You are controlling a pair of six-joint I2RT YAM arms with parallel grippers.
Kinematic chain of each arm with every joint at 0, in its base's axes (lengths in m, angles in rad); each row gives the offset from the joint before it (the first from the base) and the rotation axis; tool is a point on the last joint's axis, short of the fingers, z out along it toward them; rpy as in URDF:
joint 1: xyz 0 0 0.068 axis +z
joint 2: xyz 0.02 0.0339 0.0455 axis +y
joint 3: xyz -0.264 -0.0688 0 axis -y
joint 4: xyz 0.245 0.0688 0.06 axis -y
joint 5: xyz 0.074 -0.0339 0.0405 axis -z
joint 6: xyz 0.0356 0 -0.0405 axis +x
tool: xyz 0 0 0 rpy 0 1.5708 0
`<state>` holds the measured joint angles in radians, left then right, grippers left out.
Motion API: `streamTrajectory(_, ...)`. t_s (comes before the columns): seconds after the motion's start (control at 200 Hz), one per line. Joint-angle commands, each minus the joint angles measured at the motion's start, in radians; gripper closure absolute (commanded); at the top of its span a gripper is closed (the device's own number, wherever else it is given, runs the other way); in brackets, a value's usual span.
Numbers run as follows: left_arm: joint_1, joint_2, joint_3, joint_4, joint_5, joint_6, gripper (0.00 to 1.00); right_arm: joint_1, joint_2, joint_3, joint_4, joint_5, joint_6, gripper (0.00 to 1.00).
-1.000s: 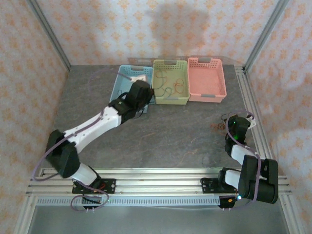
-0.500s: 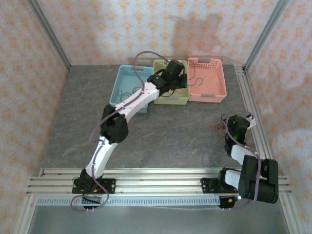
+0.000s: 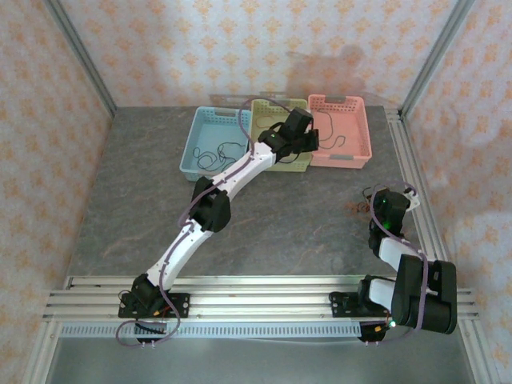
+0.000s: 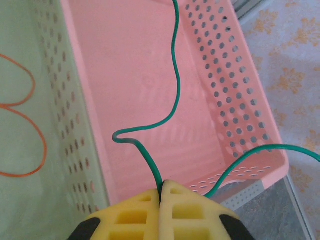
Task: Untangle the cables
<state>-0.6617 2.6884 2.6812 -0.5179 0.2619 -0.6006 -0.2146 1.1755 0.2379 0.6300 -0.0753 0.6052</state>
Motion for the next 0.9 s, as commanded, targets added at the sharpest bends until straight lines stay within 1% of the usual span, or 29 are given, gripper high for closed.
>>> streamTrajectory(0.0,-0.012,0.001,0.045,0.065,0.031,-0.018,0.67,0.006,0.003,0.025,0.043,0.011,-0.006,1.00)
streamTrajectory(0.025,-0.012,0.001,0.047,0.064,0.032,-0.018,0.57,0.006,0.004,0.025,0.043,0.011,-0.007,1.00)
streamTrajectory(0.055,-0.013,-0.002,0.048,0.059,0.032,-0.017,0.49,0.006,0.004,0.024,0.043,0.011,-0.006,1.00)
streamTrajectory(0.115,-0.016,-0.016,0.051,0.051,0.032,-0.008,0.39,0.007,0.003,0.025,0.044,0.011,-0.007,1.00)
streamTrajectory(0.17,-0.022,-0.039,0.052,0.041,0.031,0.005,0.33,0.006,0.003,0.024,0.043,0.009,-0.008,1.00)
streamTrajectory(0.22,-0.027,-0.067,0.051,0.029,0.029,0.022,0.31,0.009,0.003,0.026,0.044,0.008,-0.010,1.00)
streamTrajectory(0.325,-0.038,-0.153,0.051,-0.037,0.023,0.060,0.30,0.014,0.003,0.031,0.040,0.008,-0.018,1.00)
streamTrajectory(0.39,-0.045,-0.224,0.039,-0.110,-0.004,0.121,0.30,0.021,0.003,0.034,0.039,0.009,-0.023,1.00)
streamTrajectory(0.435,-0.049,-0.292,-0.008,-0.143,-0.029,0.142,0.30,0.024,0.003,0.036,0.037,0.005,-0.028,1.00)
streamTrajectory(0.495,-0.052,-0.419,-0.185,-0.111,-0.049,0.157,0.30,0.035,0.003,0.041,0.038,0.002,-0.037,1.00)
streamTrajectory(0.535,-0.052,-0.530,-0.352,-0.021,-0.060,0.155,0.30,0.045,0.003,0.045,0.038,-0.005,-0.048,1.00)
streamTrajectory(0.586,-0.051,-0.674,-0.611,0.107,-0.080,0.153,0.30,0.059,0.003,0.056,0.040,-0.018,-0.063,1.00)
streamTrajectory(0.636,-0.049,-0.797,-0.794,0.187,-0.100,0.149,0.30,0.079,0.030,0.065,0.048,-0.036,-0.083,1.00)
streamTrajectory(0.756,-0.039,-0.994,-1.092,0.250,-0.116,0.131,0.30,0.144,0.064,0.090,0.084,-0.077,-0.134,1.00)
streamTrajectory(0.811,-0.039,-1.071,-1.206,0.270,-0.118,0.130,0.30,0.185,0.091,0.108,0.107,-0.108,-0.151,1.00)
streamTrajectory(0.896,-0.038,-1.192,-1.389,0.303,-0.151,0.125,0.30,0.260,0.140,0.141,0.163,-0.170,-0.184,1.00)
